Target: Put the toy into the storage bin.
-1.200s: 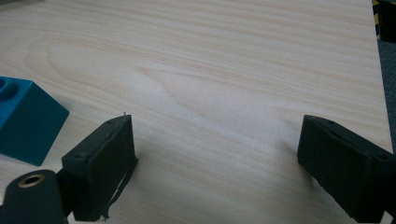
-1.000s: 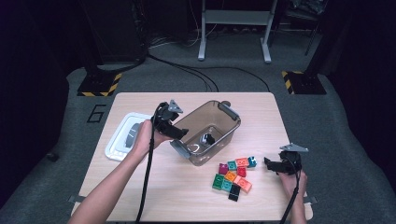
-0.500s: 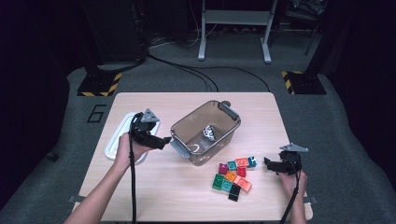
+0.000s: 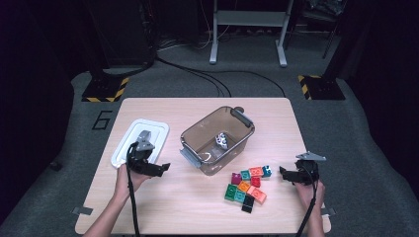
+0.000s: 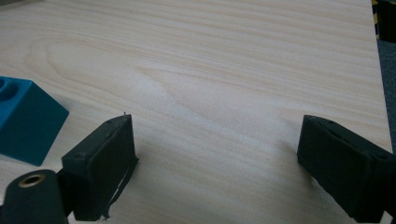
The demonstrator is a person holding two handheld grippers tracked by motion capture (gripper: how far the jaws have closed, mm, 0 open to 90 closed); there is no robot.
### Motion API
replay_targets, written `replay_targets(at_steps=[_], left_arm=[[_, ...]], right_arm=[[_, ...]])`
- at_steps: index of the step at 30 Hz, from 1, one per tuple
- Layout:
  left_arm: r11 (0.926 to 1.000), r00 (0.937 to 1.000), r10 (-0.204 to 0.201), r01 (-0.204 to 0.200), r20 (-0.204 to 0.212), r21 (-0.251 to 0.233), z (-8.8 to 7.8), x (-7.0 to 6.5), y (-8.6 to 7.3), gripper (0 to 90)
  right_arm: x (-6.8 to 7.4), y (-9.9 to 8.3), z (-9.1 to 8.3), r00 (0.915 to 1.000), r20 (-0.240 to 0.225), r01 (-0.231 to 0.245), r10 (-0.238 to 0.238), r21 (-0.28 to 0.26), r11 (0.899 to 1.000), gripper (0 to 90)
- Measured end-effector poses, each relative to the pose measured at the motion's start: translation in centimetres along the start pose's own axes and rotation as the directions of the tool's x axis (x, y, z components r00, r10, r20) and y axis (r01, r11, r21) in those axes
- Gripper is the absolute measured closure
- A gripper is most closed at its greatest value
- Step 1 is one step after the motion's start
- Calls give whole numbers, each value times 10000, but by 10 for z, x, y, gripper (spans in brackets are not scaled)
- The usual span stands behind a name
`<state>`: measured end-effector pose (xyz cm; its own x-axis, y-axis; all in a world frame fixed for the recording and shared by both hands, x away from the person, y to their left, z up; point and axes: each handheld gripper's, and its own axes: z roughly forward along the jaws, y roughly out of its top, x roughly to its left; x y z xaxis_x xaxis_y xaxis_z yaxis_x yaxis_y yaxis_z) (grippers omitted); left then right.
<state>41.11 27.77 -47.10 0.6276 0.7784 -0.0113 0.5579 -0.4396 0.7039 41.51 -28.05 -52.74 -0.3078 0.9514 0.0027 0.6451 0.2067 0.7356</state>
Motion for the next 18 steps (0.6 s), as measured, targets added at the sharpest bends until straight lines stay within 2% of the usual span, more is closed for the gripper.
replay_targets(at_steps=[3, 4, 5, 7, 8, 12, 18], left_arm=[[9994, 9994, -333, 332, 94, 27, 6, 0, -20, 60], [9992, 9991, -393, 395, 137, -79, 7, 1, -26, 60], [9978, 9977, -627, 631, 242, -185, 8, 1, -35, 58], [9959, 9960, -866, 871, 217, -226, 10, 1, -47, 51], [9961, 9966, -804, 809, 153, -360, 10, 1, -52, 47], [9962, 9962, -828, 821, -253, -281, 10, -5, -67, 13], [9994, 9945, -247, 221, -1018, -267, 9, -16, -74, 1]], right_arm=[[0, 0, 0, 10000, 5, 2, -2, 3, 10000, 106], [0, 0, 0, 10000, 9, -40, 40, 15, 10000, 106], [0, 0, 0, 10000, 14, -53, 53, 17, 10000, 106], [0, 0, 0, 10000, 10, -29, 29, 27, 10000, 106], [0, 0, 0, 10000, 13, -28, 27, 30, 10000, 106], [1, 0, 0, 10000, 49, -50, 50, 27, 10000, 105], [1, 0, -1, 10000, 54, -56, 56, 39, 10000, 106]])
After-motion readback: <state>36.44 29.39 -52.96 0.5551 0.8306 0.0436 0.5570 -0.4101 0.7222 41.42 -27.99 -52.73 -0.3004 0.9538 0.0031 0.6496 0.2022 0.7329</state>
